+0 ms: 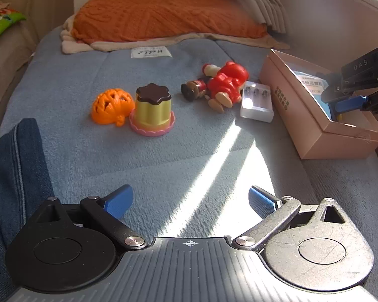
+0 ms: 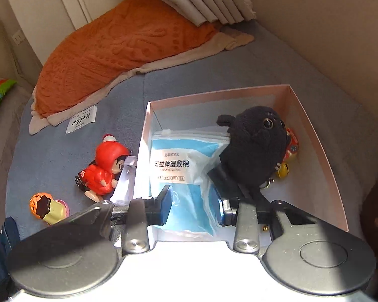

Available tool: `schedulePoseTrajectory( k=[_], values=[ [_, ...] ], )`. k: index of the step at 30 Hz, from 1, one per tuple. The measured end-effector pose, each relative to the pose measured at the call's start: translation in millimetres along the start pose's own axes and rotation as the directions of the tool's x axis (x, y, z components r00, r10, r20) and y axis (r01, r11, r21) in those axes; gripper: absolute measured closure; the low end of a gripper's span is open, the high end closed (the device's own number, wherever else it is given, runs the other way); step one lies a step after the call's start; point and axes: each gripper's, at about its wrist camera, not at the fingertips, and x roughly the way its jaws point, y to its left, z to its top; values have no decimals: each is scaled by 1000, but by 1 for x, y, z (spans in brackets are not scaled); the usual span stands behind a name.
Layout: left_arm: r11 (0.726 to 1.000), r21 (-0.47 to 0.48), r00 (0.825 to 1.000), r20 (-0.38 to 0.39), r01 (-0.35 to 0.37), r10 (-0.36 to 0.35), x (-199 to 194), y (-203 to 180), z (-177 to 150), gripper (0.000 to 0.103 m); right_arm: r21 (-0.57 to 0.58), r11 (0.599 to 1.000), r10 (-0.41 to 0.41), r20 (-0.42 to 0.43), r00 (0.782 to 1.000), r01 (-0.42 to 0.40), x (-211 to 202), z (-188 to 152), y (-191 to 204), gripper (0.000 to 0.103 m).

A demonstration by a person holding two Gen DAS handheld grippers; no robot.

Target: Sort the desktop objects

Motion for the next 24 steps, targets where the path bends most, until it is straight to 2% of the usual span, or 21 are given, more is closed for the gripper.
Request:
schedulePoseTrajectory(
  k=[2, 4, 7, 12, 14, 17, 20, 24],
  values=[
    [1000, 6, 1000, 20, -21, 21, -3, 0, 1, 1, -104, 994, 21, 40, 999, -17, -3, 9, 33, 44],
    [999, 8, 998, 37, -41, 41, -5, 0, 2, 1, -169, 985, 56, 51, 997, -47, 4, 15, 64, 36],
    [998, -14, 997, 53, -59, 60, -7, 5, 5, 1, -217, 975, 56, 19, 998, -50, 34, 22, 107, 35],
    [996, -66, 997, 42, -64, 67, -3, 14, 8, 1, -292, 949, -120, 9, 993, 117, 97, 24, 154, 35],
    [994, -83, 997, 30, -68, 71, 1, 16, 8, 1, -289, 948, -148, -32, 989, 132, 116, 24, 156, 34],
    [993, -98, 997, 22, -66, 68, 4, 16, 9, 1, -298, 947, -135, -37, 990, 118, 119, 20, 156, 31],
    [992, -110, 998, 4, -67, 67, 9, 17, 9, 1, -383, 918, -127, -33, 991, 105, 111, 10, 158, 36],
    [990, -113, 996, -24, -86, 84, 12, 20, 8, 1, -439, 897, -68, -43, 997, 42, 80, -12, 151, 36]
  ],
)
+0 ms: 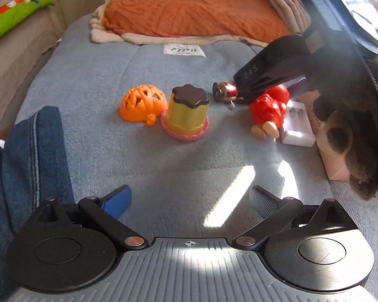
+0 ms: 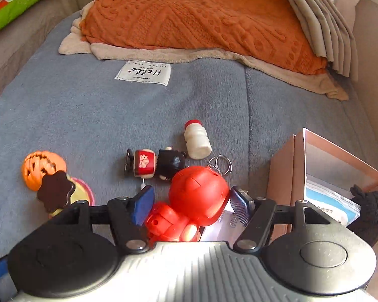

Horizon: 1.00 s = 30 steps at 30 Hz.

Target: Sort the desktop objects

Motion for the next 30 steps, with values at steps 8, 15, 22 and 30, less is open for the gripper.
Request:
schedulePoseTrajectory(
  k=[8, 15, 22, 30],
  values=[
    [999, 33, 999, -40, -32, 34, 4, 1, -5, 0, -103, 990, 97, 24, 995, -94, -104, -83, -22, 50],
    [998, 46, 998, -35, -42, 44, 6, 1, -6, 0, -30, 993, 110, -81, 991, -113, -121, -174, -31, 13],
    [998, 29, 998, 23, -58, 57, 3, 3, 8, 0, -78, 991, 106, -29, 994, -107, -101, -235, -2, 0],
    [986, 124, 991, 93, -107, 96, 38, -12, 50, 7, -32, 999, 44, 174, 984, -38, -112, -264, 9, 0]
  ],
)
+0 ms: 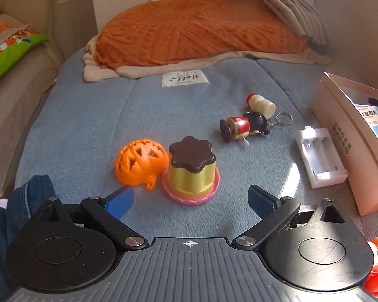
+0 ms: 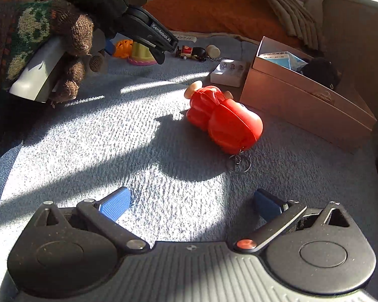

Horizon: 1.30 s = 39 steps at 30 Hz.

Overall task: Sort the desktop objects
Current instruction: 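Grasp the gold pudding toy by its body with the left tool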

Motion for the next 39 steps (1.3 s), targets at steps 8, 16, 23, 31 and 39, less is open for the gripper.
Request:
schedulePoseTrajectory(
  k=[8, 16, 23, 31, 39],
  values=[
    [998, 60, 1000, -13, -5, 6, 19, -5, 10, 42, 24, 999, 25, -37, 999, -24, 1, 3, -4, 0],
    [970, 171, 984, -63, 174, -166, -15, -24, -14, 42, 24, 999, 26, -41, 999, -25, 3, 5, -4, 0],
    [937, 255, 967, -154, 238, -204, -30, -29, -42, 20, 20, 1000, 23, -31, 999, -22, 3, 4, -5, 0],
    [989, 148, 999, -49, 1, 6, -17, 4, -32, 12, 27, 999, 21, -30, 999, -20, 3, 3, -5, 0],
    [995, 73, 997, -46, -63, 66, -7, 18, -26, 7, 101, 994, 40, -118, 992, -28, 9, 14, -9, 0]
  ],
)
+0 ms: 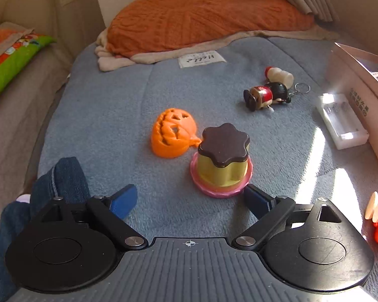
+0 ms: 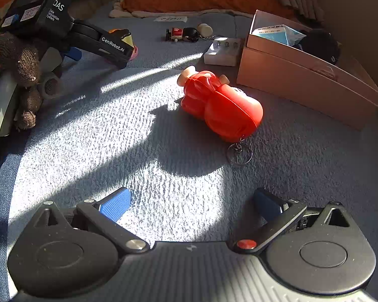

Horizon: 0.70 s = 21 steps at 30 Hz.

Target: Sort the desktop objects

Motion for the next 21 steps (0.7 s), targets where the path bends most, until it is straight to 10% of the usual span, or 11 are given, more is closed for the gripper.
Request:
schedulePoseTrajectory(
  k=[10, 21],
  values=[
    [977, -37, 978, 13, 210, -210, 0, -11, 9, 7, -37, 999, -19, 26, 999, 20, -1, -3, 5, 0],
    [958, 21, 958, 30, 286, -286, 11, -29, 21, 7, -58, 998, -39, 7, 999, 39, -1, 3, 9, 0]
  ],
)
